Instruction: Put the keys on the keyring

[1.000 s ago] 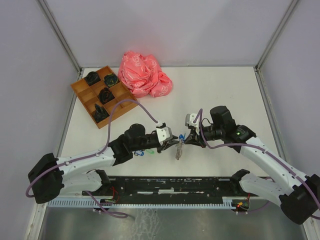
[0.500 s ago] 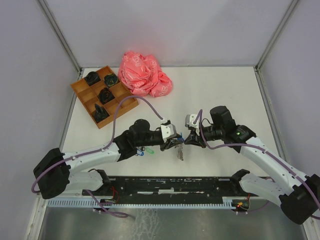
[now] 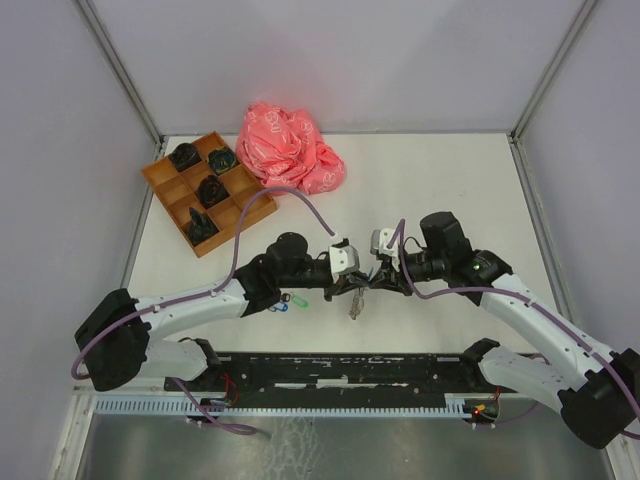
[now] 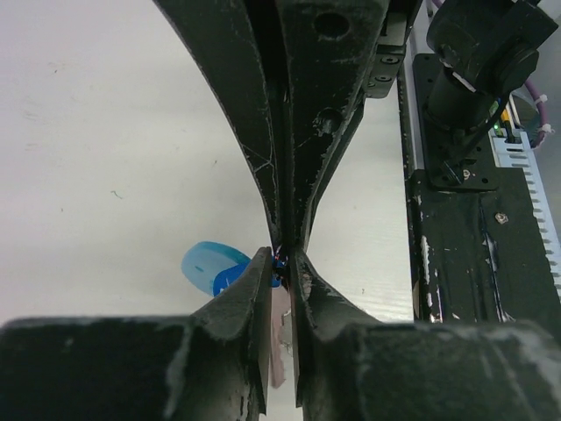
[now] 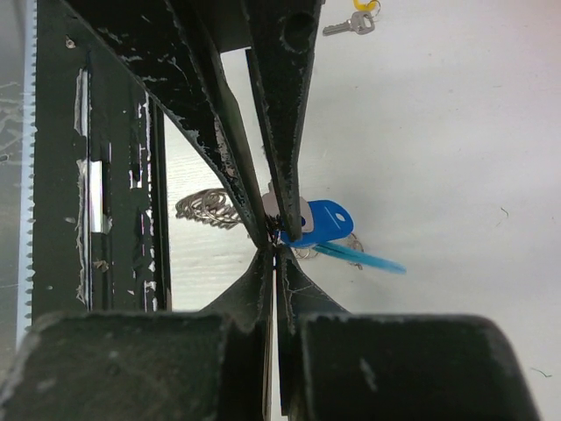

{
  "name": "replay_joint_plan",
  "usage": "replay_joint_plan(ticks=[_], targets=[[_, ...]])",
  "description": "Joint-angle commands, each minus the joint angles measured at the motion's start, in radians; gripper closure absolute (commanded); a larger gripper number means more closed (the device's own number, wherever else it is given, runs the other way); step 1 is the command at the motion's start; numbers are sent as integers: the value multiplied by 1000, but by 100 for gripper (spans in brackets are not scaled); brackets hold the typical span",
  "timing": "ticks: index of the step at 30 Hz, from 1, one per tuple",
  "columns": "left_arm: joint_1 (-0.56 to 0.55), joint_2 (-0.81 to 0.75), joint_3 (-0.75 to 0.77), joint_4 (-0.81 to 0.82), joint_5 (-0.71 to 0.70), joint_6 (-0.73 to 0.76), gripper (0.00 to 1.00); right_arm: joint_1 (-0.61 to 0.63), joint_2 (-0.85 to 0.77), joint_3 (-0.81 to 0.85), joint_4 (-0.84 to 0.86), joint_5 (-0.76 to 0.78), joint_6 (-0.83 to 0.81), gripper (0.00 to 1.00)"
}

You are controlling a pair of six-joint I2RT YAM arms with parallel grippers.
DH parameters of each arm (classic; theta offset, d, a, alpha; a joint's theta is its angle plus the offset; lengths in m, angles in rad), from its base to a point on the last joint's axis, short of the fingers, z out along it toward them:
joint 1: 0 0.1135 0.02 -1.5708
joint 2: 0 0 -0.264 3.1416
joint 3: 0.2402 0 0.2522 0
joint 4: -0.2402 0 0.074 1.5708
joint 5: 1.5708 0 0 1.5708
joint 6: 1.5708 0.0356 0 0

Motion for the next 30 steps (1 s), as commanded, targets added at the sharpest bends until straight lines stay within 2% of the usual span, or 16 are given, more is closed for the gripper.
replay_joint_plan(ticks=[1,3,7,16,30], targets=[[5,11,52,-11,29,-25,89,-4,-7,26,19,-16,-14,99],[4,8,47,-11,25,-26,97,-3,-8,22,22,-10,-10,99],[6,-7,26,6,13,-30,97,-3,-9,7,44,-10,17,99],[12,-45,-27,89,-24,-48,97,-6,-14,-47,112,-31,91,85],[14,-77,-66,144,-51,-57,97,-28,-25,-76,157,-84,140,78]])
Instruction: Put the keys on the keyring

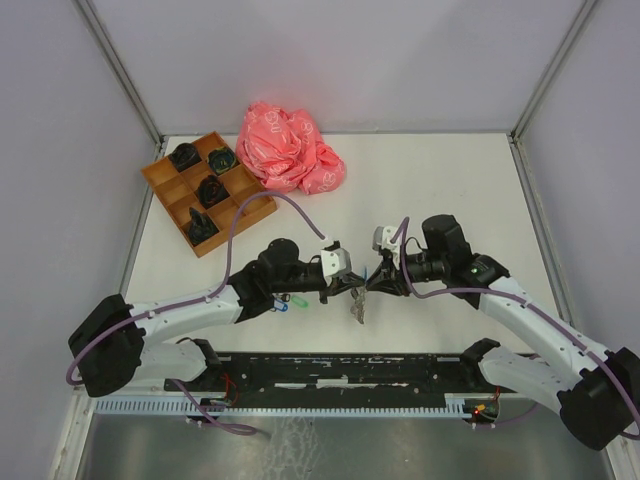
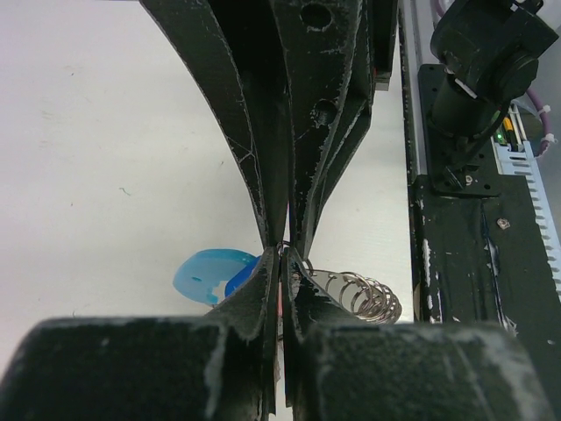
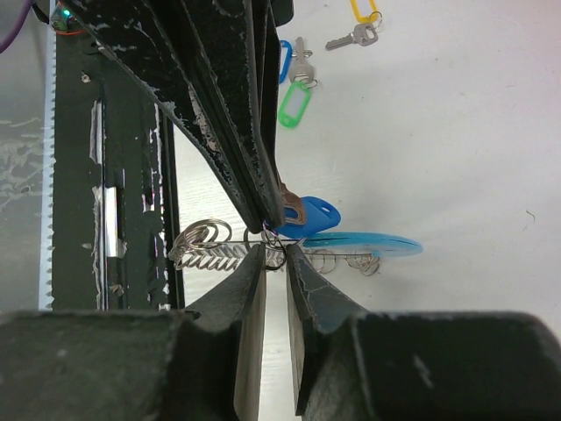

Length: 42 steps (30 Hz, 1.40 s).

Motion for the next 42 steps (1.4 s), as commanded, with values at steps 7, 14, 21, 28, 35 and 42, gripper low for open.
replay_joint_plan(ticks=[7,14,21,28,35,42], targets=[[5,-36,-3,87,-29,-34,97,-13,-12,-4,47,-92,34,86],[6,-39,-11,97,-32,-41,97,-14,13,1,55,-110,45,88],[6,-39,-13,106,-35,-46,97,-14,28,5,60,-92,59,98],[5,-70,-23,59,-96,-59,97,-14,-13,17,48,18,43,99],[7,-102,-32,-33,-127,-68,97,-14,-80,-12,121,99,55,99],[6,-83,-32,-37,-92,-106,97,-14,-112,-55,232,119,99,99]])
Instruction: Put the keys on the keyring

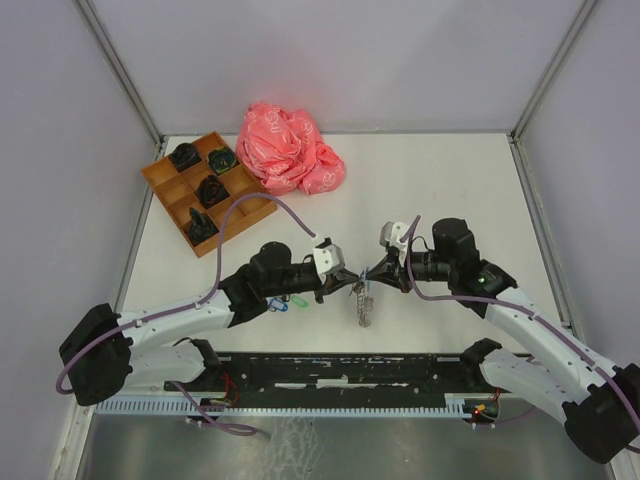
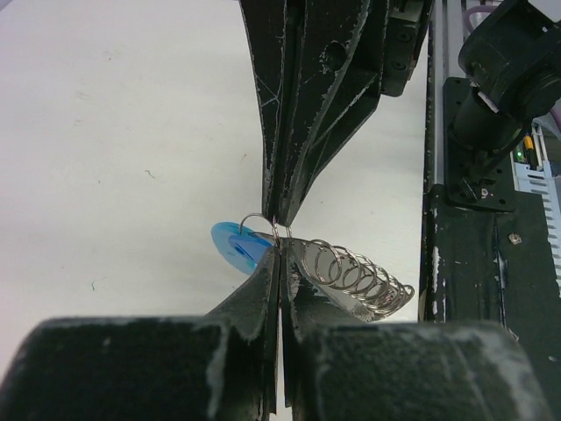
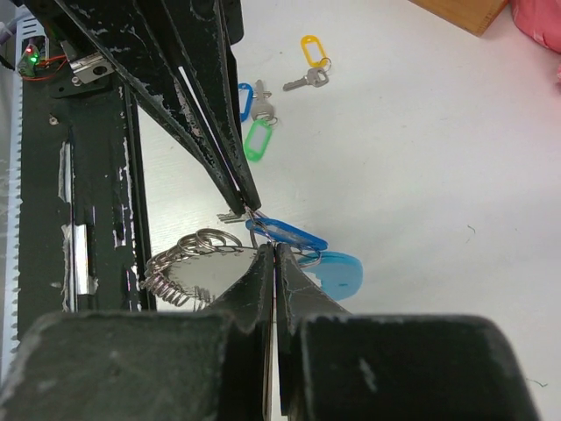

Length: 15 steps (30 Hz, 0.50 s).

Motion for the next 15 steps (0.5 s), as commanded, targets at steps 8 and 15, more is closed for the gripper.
replay_joint_plan(ticks=[8,15], targets=[[4,51,-17,81,-22,-131,97,-4,-84,-96,288,112,117,100],[5,35,-35,82,-102,-168,97,-5,-133,-128,358,216,106,99]])
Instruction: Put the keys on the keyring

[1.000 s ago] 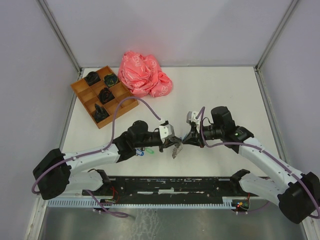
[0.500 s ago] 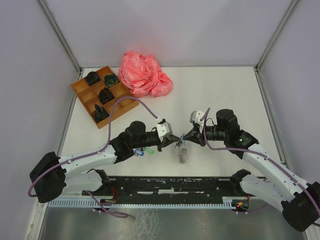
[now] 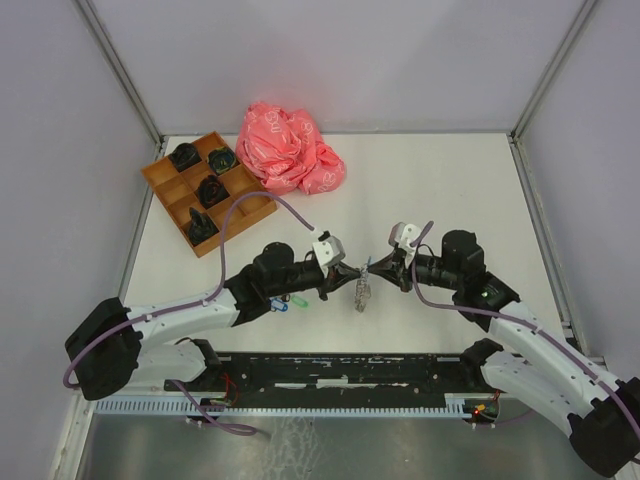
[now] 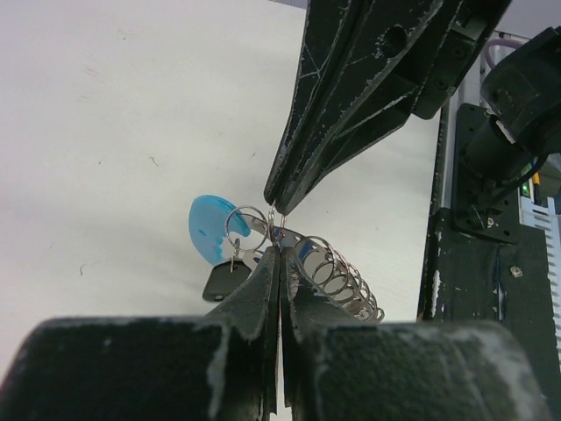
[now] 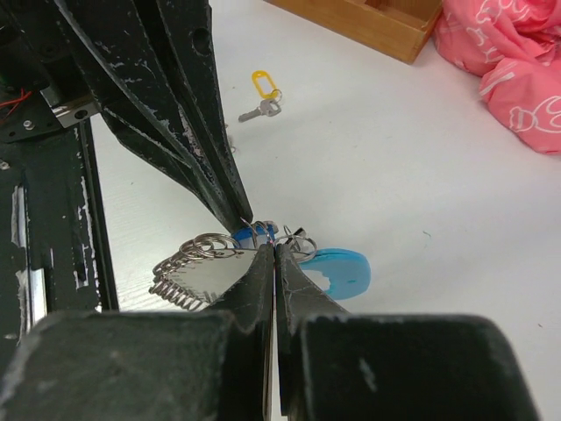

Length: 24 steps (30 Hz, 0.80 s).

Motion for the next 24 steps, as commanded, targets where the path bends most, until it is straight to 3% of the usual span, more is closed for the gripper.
replay_joint_plan(ticks=[1,6,13,24], targets=[[3,-14,-21,16,-40,-57,97,-10,-40,-9,171,113,9,99],[3,30,-9,59,-20,-85,88,-9,-13,-10,258,141,33,99],[16,58,-16,59,-160,-145,75,-9,24,16,278,163,19,100],[88,-39,-73,111,-156,-177,60,-9,33,-3,328,140,9,99]])
